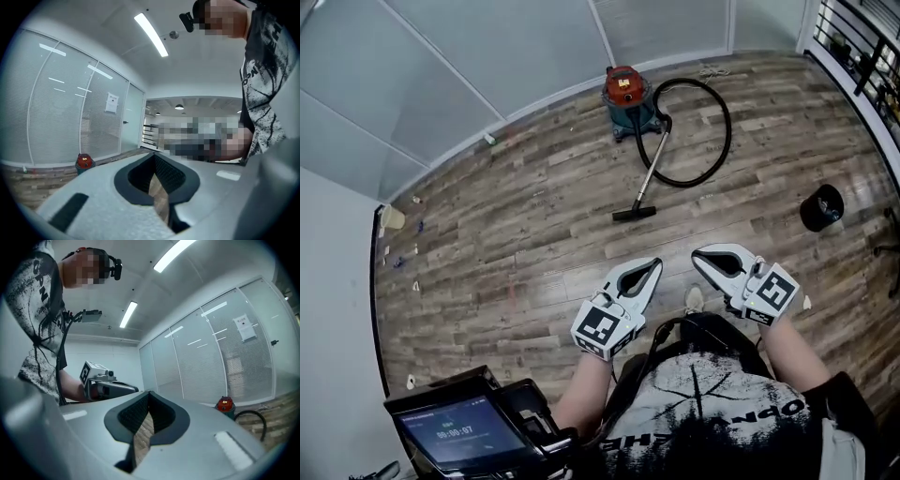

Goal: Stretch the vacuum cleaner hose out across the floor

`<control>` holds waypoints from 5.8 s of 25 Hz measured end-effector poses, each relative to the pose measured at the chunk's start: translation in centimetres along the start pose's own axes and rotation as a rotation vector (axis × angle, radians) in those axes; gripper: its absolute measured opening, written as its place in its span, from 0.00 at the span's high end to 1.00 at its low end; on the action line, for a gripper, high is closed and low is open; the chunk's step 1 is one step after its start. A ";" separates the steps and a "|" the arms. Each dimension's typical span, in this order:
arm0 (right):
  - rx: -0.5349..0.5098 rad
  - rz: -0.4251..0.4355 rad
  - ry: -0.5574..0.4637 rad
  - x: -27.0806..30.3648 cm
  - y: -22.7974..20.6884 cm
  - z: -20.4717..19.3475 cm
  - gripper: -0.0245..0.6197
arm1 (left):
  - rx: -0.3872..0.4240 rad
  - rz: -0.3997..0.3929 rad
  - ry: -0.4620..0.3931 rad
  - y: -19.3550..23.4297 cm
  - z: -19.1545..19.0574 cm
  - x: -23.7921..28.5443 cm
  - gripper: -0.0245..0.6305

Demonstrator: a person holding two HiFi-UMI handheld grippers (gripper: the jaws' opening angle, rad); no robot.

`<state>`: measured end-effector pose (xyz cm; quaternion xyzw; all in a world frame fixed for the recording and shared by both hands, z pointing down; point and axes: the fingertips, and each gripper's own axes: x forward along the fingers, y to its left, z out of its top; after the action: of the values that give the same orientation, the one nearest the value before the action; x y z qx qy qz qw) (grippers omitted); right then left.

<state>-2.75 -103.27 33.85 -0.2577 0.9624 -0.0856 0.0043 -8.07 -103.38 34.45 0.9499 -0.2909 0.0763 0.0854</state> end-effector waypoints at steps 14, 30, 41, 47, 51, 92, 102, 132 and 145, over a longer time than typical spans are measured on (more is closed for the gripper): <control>-0.044 0.049 0.015 -1.2 -11.6 3.3 0.95 | 0.051 0.008 -0.026 3.4 5.2 11.1 0.96; -0.016 -0.026 0.005 6.8 -23.7 3.9 0.95 | 0.052 -0.080 -0.008 15.9 6.6 19.3 0.96; 0.001 -0.088 0.019 20.4 -35.2 5.7 0.95 | 0.057 -0.168 -0.006 32.0 8.3 24.6 0.96; 0.007 -0.077 0.052 21.4 -36.3 4.2 0.95 | 0.030 -0.144 -0.023 33.7 7.1 24.3 0.96; 0.024 -0.062 0.051 21.0 -38.9 4.9 0.95 | 0.012 -0.093 -0.029 34.0 8.0 25.2 0.96; 0.573 -0.114 0.546 32.7 -73.3 -51.6 0.59 | -0.050 0.339 0.043 53.1 -23.5 33.5 0.96; 0.840 -0.212 0.472 37.8 -81.2 -70.4 0.48 | -0.184 0.505 0.054 55.9 -34.0 35.6 0.96; 1.092 -0.306 0.052 43.0 -79.8 -68.3 0.78 | -0.193 0.656 0.173 53.2 -38.4 27.9 0.96; 1.046 -0.255 -0.202 42.9 -73.9 -54.9 0.78 | -0.138 0.493 0.095 58.0 -36.3 26.7 0.96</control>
<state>-6.22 -178.69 101.82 -0.3426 0.7474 -0.5275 0.2137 -22.49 -157.63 81.83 0.8376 -0.5138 0.1191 0.1425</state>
